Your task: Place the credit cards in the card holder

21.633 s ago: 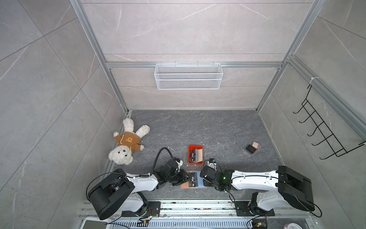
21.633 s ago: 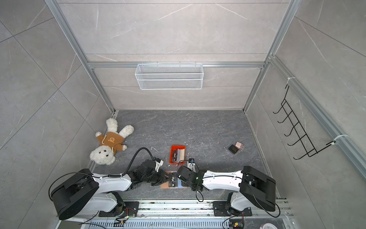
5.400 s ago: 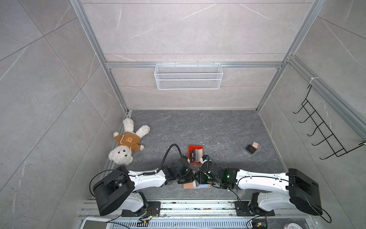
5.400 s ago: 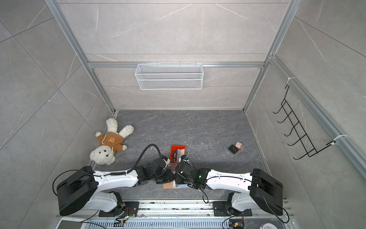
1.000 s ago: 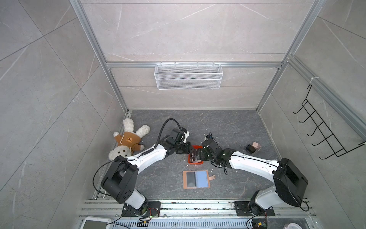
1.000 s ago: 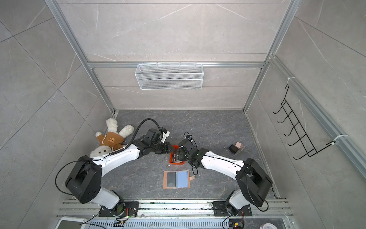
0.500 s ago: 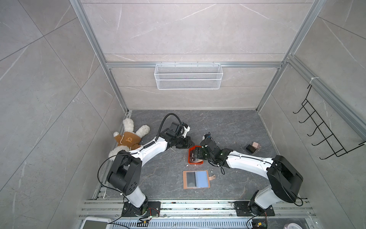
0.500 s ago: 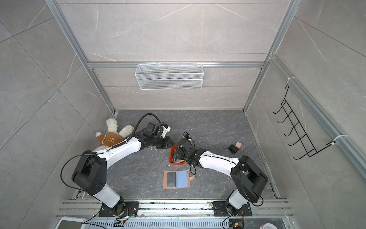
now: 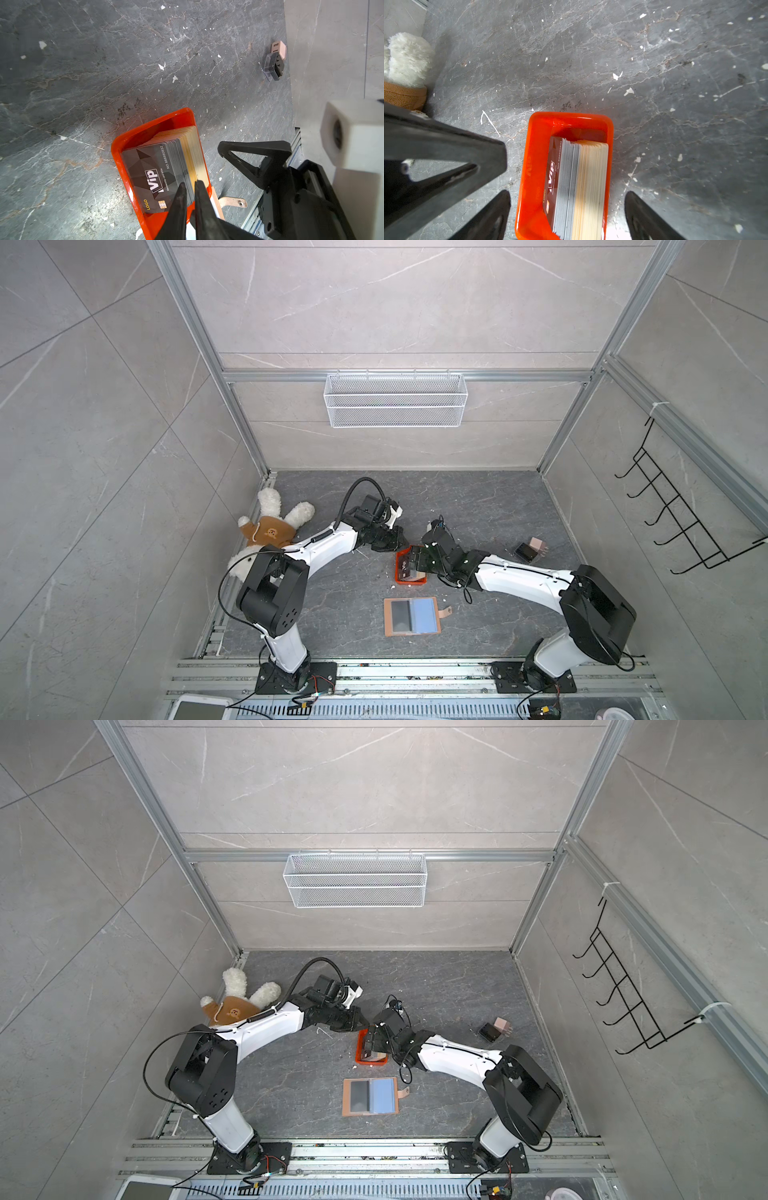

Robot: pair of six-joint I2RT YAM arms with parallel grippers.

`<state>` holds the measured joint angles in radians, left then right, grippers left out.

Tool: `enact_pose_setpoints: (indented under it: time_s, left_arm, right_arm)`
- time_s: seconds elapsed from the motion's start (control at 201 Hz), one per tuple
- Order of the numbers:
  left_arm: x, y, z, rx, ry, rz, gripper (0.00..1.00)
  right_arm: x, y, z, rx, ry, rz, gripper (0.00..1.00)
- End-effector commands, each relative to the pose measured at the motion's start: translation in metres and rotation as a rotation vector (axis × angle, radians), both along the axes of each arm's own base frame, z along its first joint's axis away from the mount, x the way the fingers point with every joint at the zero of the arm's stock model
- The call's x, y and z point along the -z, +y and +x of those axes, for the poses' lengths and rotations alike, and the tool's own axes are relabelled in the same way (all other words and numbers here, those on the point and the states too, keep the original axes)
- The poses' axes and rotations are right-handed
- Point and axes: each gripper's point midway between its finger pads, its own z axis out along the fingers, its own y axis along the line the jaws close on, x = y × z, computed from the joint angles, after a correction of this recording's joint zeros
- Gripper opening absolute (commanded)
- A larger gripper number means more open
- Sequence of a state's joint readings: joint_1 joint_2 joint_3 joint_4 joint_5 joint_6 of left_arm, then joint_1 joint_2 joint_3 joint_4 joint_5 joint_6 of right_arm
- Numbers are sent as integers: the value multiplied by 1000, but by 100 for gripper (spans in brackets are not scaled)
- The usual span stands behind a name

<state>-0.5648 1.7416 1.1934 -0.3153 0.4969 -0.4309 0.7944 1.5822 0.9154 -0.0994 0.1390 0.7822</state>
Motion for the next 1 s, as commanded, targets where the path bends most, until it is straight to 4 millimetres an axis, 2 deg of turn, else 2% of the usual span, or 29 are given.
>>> enact_pose_setpoints:
  time_s: [0.0,0.209,0.577,0.995]
  left_arm:
    - [7,5,2,-22,17,30,11]
    - [8,8,6,-36,16,53,9]
    - [30,6,1,-40,70,102,9]
    - [41,0,-3,-22,85,130,8]
  right_arm:
    - [1,-3,-3,-5,6,1,87]
    - [9,-4,-7,-5,25,2,87]
    - [24,-1,-10,-13,49,12,86]
    - [36,1,-8,-14,66,1,85]
